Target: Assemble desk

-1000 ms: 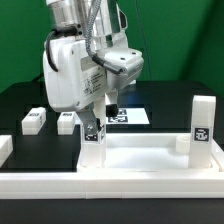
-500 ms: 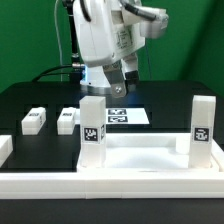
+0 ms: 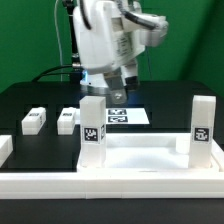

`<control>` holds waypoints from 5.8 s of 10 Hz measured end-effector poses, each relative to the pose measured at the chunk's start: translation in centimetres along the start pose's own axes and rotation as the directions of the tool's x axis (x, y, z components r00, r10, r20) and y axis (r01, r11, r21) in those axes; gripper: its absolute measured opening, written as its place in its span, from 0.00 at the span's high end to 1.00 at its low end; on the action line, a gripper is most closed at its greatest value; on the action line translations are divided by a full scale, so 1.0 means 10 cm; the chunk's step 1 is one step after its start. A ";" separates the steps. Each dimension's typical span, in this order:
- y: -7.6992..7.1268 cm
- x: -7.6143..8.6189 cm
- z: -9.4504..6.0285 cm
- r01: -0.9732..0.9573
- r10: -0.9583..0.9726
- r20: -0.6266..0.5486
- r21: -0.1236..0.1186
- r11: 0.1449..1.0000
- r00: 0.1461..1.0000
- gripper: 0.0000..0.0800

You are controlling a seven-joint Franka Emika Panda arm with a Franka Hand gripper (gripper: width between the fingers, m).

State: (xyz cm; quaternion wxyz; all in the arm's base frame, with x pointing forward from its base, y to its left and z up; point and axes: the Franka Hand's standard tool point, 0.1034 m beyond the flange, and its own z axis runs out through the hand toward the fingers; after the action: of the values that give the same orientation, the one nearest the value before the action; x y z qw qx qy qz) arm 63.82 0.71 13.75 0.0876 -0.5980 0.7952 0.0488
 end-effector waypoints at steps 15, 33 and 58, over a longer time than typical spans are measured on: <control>1.11 0.35 1.04 0.240 -0.232 -0.145 0.039 0.970 0.962 0.19; 1.24 0.51 1.11 0.394 -0.395 -0.104 -0.029 0.919 0.913 0.93; 0.50 0.73 0.80 0.477 -0.501 0.110 -0.187 -0.859 -0.859 0.92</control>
Offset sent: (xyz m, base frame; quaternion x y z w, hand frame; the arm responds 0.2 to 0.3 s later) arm 0.0000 0.0000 0.0000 0.0000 0.0000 0.0000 1.0000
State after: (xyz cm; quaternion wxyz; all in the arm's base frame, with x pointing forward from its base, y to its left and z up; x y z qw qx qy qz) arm 57.72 -3.35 4.33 -0.0381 -0.9268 -0.3695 -0.0559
